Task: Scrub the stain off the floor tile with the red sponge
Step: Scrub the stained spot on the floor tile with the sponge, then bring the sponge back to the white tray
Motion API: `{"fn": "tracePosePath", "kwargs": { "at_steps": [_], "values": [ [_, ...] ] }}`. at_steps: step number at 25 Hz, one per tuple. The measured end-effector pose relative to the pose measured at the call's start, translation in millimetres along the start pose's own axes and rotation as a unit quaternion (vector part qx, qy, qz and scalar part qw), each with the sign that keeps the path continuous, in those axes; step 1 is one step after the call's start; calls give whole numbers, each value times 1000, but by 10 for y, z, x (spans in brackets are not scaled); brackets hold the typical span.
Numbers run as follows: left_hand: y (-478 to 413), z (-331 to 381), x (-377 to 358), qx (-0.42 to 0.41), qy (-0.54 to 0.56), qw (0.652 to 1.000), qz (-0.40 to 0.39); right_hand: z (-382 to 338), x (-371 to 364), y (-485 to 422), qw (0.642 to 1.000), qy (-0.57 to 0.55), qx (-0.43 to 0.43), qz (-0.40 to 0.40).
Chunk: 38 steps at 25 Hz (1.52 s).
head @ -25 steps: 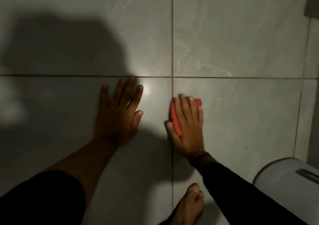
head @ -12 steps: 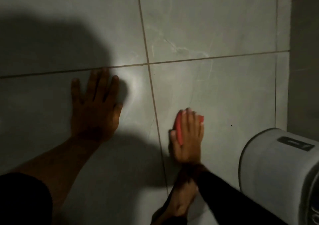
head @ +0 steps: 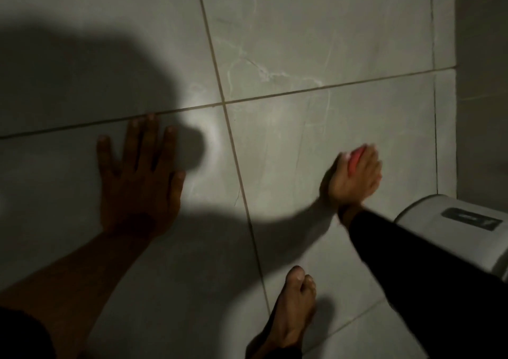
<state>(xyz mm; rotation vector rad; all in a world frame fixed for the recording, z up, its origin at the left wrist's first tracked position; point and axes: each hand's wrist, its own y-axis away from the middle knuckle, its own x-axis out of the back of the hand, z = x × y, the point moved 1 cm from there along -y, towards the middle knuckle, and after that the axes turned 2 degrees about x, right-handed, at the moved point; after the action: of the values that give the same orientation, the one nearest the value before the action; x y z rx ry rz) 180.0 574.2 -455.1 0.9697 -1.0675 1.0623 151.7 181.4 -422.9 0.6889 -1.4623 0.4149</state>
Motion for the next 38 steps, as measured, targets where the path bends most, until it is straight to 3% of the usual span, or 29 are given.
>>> {"fn": "tracePosePath", "kwargs": {
  "at_steps": [1, 3, 6, 8, 10, 12, 15, 17, 19, 21, 23, 25, 28, 31, 34, 38],
  "values": [
    [-4, -1, -4, 0, -3, 1000, 1, -309, 45, -420, 1000, -4, -1, 4],
    [4, -22, -27, 2, -9, 1000, -1, -1018, 21, -795, 994, 14, 109, 12],
    [4, -21, -22, -5, -20, 1000, -4, -1654, -228, -190, 944, 10, 323, 64],
    [-14, -9, 12, 1, -25, 1000, -13, -1500, -393, 748, 903, 16, 427, 38],
    [-15, 40, 84, 4, -25, 999, -35, -825, -433, 1597, 886, 43, 457, -57],
    [-23, 55, 180, 12, -28, 997, -67, -172, -325, 1847, 908, 45, 404, -98],
    [-27, 39, 459, -13, -19, 992, -127, 174, -115, 1213, 979, -17, 166, -120],
    [65, 41, 784, -39, -13, 986, -163, 47, 136, 662, 976, -140, 48, -161],
    [198, 187, 1159, -29, 28, 971, -235, -178, 498, 403, 919, -346, -5, -186],
    [294, 565, 1592, 36, 106, 937, -330, -332, 1053, 523, 817, -522, -109, -218],
    [285, 1137, 2150, 121, 227, 882, -394, -339, 1800, 861, 739, -602, -194, -232],
    [199, 1775, 2763, 181, 365, 816, -410, -208, 2576, 1254, 667, -645, -265, -263],
    [59, 2617, 3475, 164, 451, 761, -437, 115, 3581, 1664, 579, -696, -322, -277],
    [35, 3405, 3894, 87, 407, 746, -519, 671, 4204, 1726, 548, -715, -369, -229],
    [125, 4172, 3989, 18, 352, 719, -599, 1405, 4437, 1596, 554, -709, -401, -173],
    [268, 5289, 3676, -54, 273, 760, -587, 2442, 4360, 1293, 533, -731, -410, -113]
  ]
}}
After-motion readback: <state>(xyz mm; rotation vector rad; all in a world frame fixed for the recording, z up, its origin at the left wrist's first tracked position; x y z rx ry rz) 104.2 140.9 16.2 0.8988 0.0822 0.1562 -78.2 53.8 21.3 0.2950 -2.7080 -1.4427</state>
